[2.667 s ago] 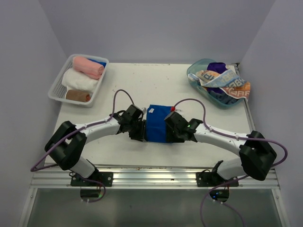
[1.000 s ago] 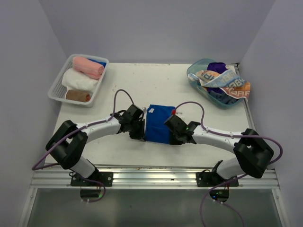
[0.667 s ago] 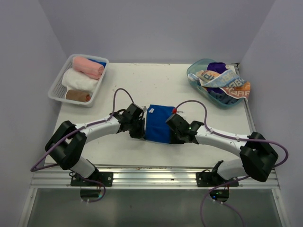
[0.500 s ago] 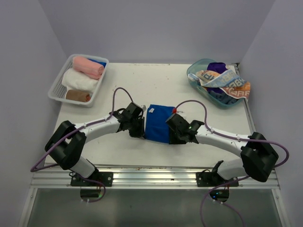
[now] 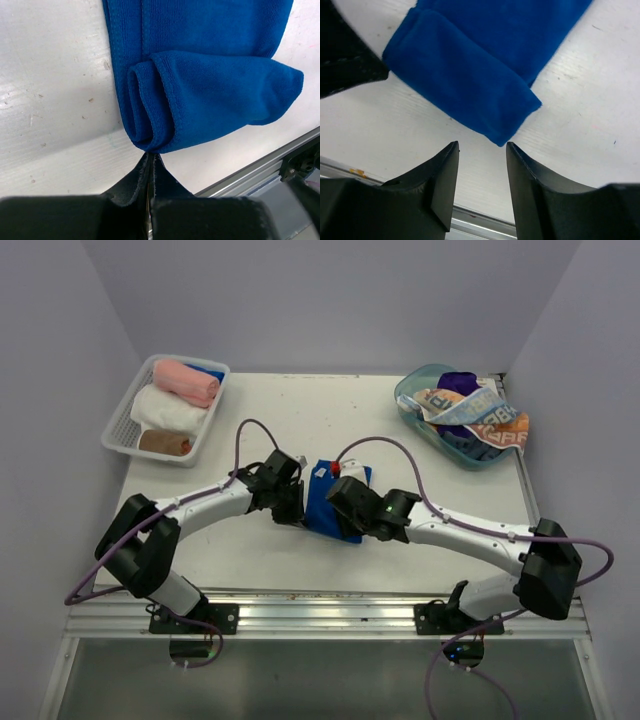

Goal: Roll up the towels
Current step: Roll the towel

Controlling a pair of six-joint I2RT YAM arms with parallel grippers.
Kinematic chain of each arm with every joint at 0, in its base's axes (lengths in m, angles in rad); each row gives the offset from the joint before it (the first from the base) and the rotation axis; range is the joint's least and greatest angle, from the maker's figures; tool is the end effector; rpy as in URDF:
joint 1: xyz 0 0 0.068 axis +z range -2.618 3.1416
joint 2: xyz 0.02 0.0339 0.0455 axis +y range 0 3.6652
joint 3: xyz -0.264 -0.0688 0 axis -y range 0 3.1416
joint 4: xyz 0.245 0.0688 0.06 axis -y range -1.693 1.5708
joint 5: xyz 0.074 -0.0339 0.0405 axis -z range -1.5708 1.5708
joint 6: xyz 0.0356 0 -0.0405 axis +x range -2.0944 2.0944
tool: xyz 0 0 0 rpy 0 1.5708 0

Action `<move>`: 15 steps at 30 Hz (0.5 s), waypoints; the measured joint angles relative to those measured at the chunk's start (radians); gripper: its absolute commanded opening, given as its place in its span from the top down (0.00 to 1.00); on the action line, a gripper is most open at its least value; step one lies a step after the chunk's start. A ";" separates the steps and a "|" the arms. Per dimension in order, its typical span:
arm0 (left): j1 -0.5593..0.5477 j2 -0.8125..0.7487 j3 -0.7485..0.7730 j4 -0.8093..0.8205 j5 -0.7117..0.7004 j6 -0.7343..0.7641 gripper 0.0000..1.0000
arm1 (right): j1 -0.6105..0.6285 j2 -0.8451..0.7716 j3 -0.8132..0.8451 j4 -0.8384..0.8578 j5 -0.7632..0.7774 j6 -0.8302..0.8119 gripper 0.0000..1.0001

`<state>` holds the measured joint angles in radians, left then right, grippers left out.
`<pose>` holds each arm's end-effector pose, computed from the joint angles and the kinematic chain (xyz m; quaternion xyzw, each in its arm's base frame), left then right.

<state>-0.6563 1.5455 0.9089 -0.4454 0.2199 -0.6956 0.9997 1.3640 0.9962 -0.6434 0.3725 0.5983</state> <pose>0.2306 -0.1874 0.1840 0.0076 0.9648 -0.2335 0.1210 0.1584 0.2226 0.2490 -0.1382 0.9357 0.0704 0.3168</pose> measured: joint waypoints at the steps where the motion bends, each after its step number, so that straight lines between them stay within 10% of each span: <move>1: 0.002 0.002 0.004 -0.002 0.000 0.000 1.00 | 0.027 0.023 0.020 0.002 0.013 -0.033 0.52; 15: 0.052 0.029 0.031 -0.024 0.026 0.011 1.00 | 0.145 0.293 0.050 0.101 0.080 -0.345 0.51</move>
<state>-0.6041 1.5749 0.9394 -0.4694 0.2459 -0.6849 1.1446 1.6566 1.0466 -0.5423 0.4526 0.2535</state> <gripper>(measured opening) 0.005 0.505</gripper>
